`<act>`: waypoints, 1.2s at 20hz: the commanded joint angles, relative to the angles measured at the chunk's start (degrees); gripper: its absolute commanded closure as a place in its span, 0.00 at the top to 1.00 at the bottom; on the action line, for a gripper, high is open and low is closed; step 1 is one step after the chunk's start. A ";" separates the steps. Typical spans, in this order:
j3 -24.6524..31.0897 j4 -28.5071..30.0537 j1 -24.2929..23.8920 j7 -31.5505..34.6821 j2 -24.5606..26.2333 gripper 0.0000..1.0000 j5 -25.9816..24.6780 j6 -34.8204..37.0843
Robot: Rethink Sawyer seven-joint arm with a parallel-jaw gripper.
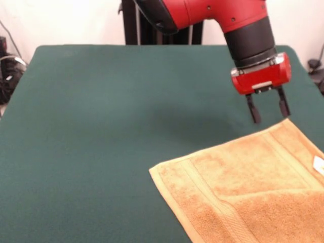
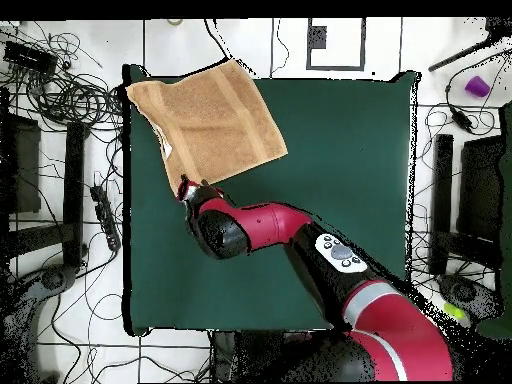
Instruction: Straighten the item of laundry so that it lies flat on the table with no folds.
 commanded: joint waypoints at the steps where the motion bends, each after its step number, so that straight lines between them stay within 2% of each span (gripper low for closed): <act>1: -6.34 -1.10 6.68 0.92 -2.55 1.00 -1.61 5.51; 7: -8.57 -4.03 9.75 2.19 1.29 1.00 -1.15 1.30; 9: -5.00 -3.79 7.39 1.69 1.33 1.00 -0.50 3.10; 14: -1.42 -0.73 6.18 2.67 -5.74 1.00 2.80 7.51; 18: 3.71 1.39 2.60 1.33 -12.07 1.00 6.41 15.21; 20: 6.44 0.99 0.52 -0.46 -13.71 1.00 8.59 20.39; 24: 12.09 1.85 -3.82 -1.38 -14.99 1.00 11.70 24.01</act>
